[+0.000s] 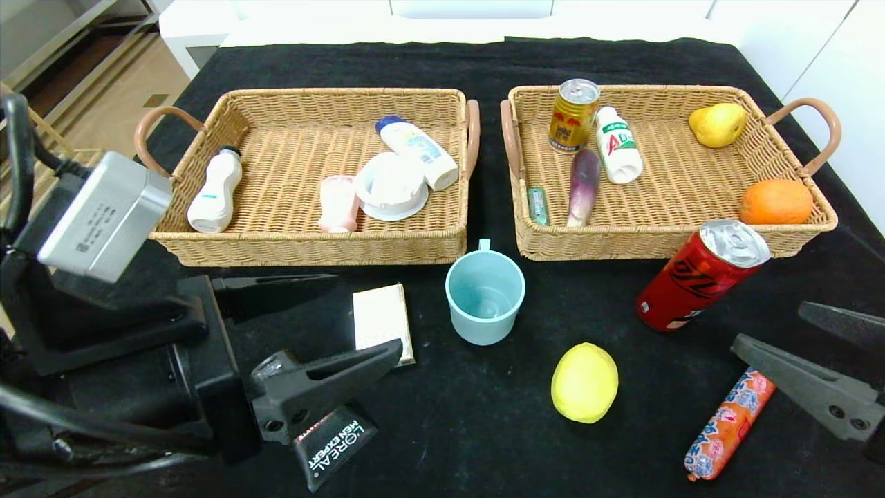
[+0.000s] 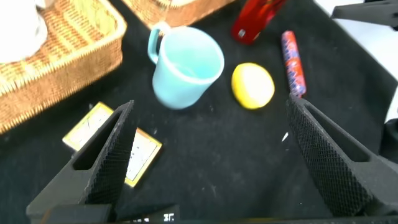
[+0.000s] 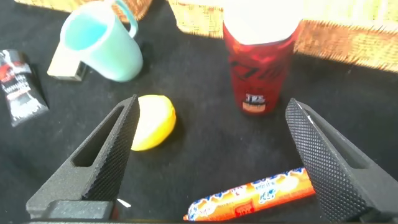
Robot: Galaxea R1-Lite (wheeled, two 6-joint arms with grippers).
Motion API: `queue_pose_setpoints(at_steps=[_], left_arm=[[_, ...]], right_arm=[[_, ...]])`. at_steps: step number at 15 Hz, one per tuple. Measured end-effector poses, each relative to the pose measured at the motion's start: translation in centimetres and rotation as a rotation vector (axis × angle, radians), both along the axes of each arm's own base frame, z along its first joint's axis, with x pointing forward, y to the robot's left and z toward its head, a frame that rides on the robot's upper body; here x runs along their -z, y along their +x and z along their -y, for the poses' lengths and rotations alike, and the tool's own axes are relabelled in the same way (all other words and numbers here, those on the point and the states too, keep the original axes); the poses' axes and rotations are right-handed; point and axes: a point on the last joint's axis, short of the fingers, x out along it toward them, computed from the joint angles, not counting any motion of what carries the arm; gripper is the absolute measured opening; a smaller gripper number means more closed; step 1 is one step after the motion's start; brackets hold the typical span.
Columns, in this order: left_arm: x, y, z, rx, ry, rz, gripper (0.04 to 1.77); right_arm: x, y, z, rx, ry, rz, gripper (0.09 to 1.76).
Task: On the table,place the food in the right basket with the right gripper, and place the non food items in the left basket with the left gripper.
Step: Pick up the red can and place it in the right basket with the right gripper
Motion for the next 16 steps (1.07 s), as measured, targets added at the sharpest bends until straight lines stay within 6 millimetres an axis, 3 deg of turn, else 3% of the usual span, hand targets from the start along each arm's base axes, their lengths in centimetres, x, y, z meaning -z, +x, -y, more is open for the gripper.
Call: queue_pose_setpoints(at_steps=[8, 16], left_arm=[[-0.5, -0.5, -0.5, -0.043, -0.009, 0.027, 1.72], [-0.5, -0.7, -0.6, -0.042, -0.011, 0.030, 1.72]], right_arm=[[0.7, 0.1, 0.2, 0.088, -0.024, -0.022, 1.71], [1.6, 3.1, -2.3, 0.190, -0.029, -0.002, 1.71]])
